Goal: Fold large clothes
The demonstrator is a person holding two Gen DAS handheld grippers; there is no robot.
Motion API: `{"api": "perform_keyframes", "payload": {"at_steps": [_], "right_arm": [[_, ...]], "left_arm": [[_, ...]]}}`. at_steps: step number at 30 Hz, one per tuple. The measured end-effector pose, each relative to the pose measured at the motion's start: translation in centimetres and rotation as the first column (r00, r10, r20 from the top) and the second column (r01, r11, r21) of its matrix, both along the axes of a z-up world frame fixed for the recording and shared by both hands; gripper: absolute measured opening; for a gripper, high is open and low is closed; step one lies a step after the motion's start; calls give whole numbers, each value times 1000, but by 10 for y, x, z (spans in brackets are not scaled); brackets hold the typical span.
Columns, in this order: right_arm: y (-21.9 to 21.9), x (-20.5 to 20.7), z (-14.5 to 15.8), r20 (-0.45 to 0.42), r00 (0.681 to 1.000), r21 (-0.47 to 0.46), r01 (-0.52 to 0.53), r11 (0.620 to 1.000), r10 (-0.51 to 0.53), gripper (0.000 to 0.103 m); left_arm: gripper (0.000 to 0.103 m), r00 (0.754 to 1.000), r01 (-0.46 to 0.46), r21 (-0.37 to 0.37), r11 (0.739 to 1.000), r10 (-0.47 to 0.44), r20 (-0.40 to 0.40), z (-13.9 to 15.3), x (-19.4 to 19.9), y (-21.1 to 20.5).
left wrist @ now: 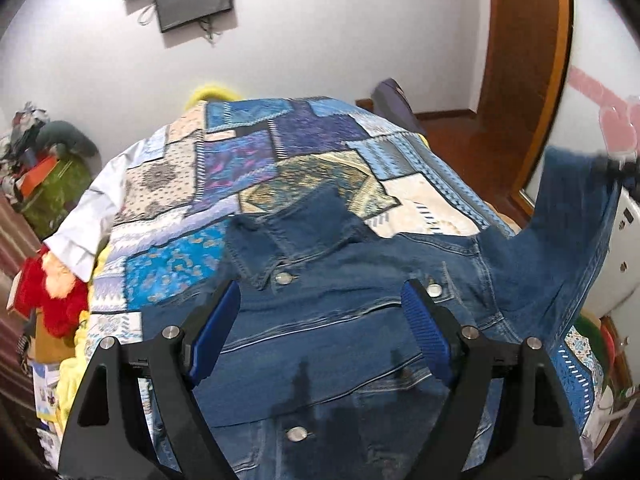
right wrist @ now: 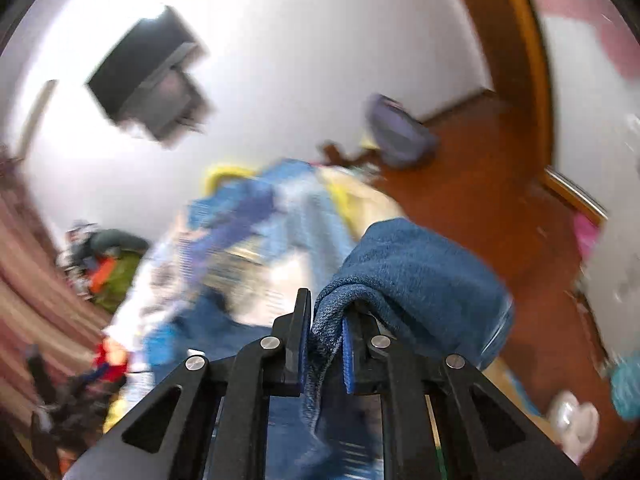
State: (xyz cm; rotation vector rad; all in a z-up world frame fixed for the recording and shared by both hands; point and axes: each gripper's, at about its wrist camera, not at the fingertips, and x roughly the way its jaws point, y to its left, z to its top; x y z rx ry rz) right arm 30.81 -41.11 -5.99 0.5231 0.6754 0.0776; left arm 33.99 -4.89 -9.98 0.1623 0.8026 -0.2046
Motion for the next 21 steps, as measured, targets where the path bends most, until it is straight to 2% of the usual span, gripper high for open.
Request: {"api": "perform_keyframes", "payload": {"at_steps": [3, 5, 7, 11, 14, 18, 21], "right_arm": [[59, 18, 25, 60, 993, 1, -106, 994, 105, 11], [95, 25, 27, 63, 983, -1, -173, 985, 173, 11], [139, 36, 16, 33, 969, 2, -247, 969, 247, 11], [209, 48, -37, -88, 928, 40, -360, 932, 362, 11], [248, 51, -100, -246, 870, 87, -419, 904, 428, 11], [266, 54, -162, -427, 793, 79, -446, 892, 434, 11], [265, 46, -175, -466, 753, 70, -492, 868, 464, 11]], "left_arm": [[82, 999, -25, 0, 1000, 25, 23, 6, -10, 20], [82, 998, -46, 0, 999, 46, 40, 9, -18, 36], [83, 997, -65, -4, 998, 65, 52, 10, -26, 50], [83, 992, -113, -32, 993, 114, 52, 10, -42, 85], [83, 989, -144, -50, 988, 146, 35, 5, -51, 109], [84, 987, -160, -50, 986, 159, -17, -12, -58, 124], [84, 987, -153, -30, 988, 152, -44, -23, -59, 122]]}}
